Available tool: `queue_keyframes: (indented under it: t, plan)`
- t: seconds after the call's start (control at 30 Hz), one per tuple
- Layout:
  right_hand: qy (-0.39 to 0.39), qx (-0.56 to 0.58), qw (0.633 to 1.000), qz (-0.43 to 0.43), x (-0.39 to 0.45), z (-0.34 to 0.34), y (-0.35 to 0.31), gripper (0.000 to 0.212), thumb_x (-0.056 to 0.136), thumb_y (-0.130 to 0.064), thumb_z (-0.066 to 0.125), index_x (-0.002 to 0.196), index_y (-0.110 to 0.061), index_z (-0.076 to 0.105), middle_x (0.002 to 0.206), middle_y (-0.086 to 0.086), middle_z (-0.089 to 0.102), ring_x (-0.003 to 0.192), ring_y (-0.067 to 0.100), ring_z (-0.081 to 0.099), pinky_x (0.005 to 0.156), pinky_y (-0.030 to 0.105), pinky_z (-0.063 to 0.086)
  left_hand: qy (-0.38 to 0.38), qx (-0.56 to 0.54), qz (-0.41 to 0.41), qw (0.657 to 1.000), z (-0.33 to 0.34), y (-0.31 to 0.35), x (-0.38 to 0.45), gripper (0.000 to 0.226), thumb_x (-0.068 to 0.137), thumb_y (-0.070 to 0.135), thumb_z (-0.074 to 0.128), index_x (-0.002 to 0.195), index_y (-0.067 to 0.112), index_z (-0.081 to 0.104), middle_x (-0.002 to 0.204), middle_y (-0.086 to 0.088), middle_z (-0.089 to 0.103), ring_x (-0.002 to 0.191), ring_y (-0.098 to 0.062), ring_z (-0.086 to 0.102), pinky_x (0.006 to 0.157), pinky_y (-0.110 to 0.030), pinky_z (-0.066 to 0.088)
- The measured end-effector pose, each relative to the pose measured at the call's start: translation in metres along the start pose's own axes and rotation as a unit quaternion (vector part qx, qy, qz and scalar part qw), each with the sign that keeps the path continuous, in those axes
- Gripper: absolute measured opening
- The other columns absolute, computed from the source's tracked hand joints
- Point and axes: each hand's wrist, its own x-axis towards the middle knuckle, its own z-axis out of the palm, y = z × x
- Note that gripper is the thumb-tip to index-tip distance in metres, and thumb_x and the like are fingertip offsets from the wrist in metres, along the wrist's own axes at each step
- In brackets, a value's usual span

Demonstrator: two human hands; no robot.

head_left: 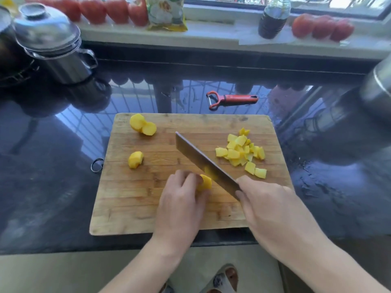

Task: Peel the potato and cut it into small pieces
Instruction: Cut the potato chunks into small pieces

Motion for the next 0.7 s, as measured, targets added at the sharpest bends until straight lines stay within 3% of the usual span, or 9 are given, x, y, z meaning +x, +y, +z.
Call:
queue_keyframes:
  t: [0.1,0.2,0.5,0.7]
  plan:
    - [0.010,-0.082,0.996,-0.021,0.003,0.001,0.009,0.029,0.093,-0.017,0.062,0.081,-0.029,0.039,0.058,-0.008,0.048,0.046,0.019,0.049,0.040,0.038,0.042,0.009,0.078,0.153,0.985,0.003,-0.007,-0.001,0.015,0.087,-0.001,0.075,0.095,0.009,0.069,0.100,-0.010,0.065,0.090,-0.032,0.060,0.079,-0.044,0.054]
    - [0.016,-0.080,0.997,-0.015,0.008,-0.001,0.015,0.028,0.094,-0.021,0.061,0.080,-0.027,0.037,0.058,-0.007,0.050,0.048,0.025,0.050,0.043,0.039,0.043,-0.004,0.121,0.224,0.967,0.002,-0.017,0.007,0.020,0.087,-0.010,0.068,0.094,0.008,0.068,0.100,-0.013,0.065,0.091,-0.033,0.060,0.082,-0.043,0.055]
    - [-0.013,-0.034,0.999,-0.002,0.007,-0.003,0.007,0.020,0.101,-0.033,0.047,0.082,-0.028,0.041,0.059,-0.009,0.052,0.052,0.019,0.052,0.049,0.041,0.048,-0.023,0.118,0.291,0.949,0.003,-0.034,0.013,0.013,0.094,-0.008,0.064,0.096,0.003,0.070,0.118,-0.014,0.068,0.103,-0.033,0.062,0.096,-0.039,0.053]
    - [-0.056,-0.039,0.997,0.024,0.004,-0.006,-0.004,0.014,0.102,-0.031,0.043,0.089,-0.028,0.041,0.066,-0.005,0.056,0.060,0.024,0.056,0.055,0.043,0.050,0.006,0.123,0.300,0.946,0.008,-0.035,0.013,0.021,0.099,-0.004,0.062,0.115,0.001,0.073,0.117,-0.013,0.070,0.102,-0.031,0.065,0.094,-0.039,0.055]
